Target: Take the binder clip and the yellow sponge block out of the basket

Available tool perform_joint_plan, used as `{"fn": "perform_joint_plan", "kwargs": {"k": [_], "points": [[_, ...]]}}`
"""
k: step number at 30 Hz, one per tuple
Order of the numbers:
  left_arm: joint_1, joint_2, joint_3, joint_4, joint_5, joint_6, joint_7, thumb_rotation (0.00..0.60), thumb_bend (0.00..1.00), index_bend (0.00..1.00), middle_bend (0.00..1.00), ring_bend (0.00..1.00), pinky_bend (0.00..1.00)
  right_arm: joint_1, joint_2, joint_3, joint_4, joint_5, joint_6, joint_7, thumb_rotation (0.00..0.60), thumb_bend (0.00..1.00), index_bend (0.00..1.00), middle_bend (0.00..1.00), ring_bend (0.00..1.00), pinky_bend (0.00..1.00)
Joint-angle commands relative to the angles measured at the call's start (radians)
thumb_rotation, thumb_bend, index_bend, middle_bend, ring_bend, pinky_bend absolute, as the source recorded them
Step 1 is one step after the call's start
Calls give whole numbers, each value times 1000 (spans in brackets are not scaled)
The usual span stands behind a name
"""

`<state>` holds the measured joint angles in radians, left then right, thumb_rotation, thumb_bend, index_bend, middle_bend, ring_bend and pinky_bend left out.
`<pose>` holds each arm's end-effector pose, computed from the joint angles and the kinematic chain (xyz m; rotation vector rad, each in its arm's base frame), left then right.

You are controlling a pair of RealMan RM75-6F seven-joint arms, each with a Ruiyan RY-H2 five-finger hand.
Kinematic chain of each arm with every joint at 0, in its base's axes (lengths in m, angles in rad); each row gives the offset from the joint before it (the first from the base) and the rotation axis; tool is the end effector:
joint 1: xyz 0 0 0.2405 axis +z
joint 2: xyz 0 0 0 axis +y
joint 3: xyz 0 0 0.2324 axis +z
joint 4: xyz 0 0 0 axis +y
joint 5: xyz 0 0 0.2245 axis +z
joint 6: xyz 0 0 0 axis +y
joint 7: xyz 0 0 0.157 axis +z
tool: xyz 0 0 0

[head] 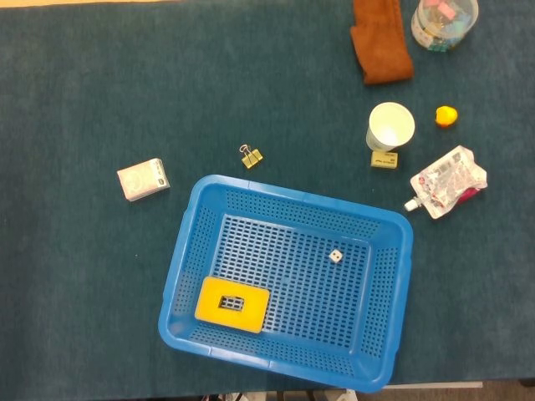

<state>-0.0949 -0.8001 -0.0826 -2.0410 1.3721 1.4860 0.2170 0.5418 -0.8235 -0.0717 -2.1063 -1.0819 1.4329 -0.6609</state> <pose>-0.2399 0.1951 0.1940 -1.3420 -0.8531 -0.7958 -0.1955 -0.2567 0.1665 1.5739 -0.5836 0.5177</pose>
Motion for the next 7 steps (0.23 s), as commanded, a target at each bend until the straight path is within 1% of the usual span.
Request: {"fn": "perform_joint_plan", "kwargs": {"k": [1, 7], "points": [[3, 0, 3, 0, 8, 5, -1, 600, 174, 288, 202, 129, 115, -78, 40, -23, -29, -22, 59, 31, 600, 263, 230, 291, 205, 312], [7, 7, 7, -4, 23, 10, -8, 600, 174, 288, 201, 129, 115, -157, 73, -21, -31, -32, 113, 59, 600, 263, 230, 292, 205, 311]]}}
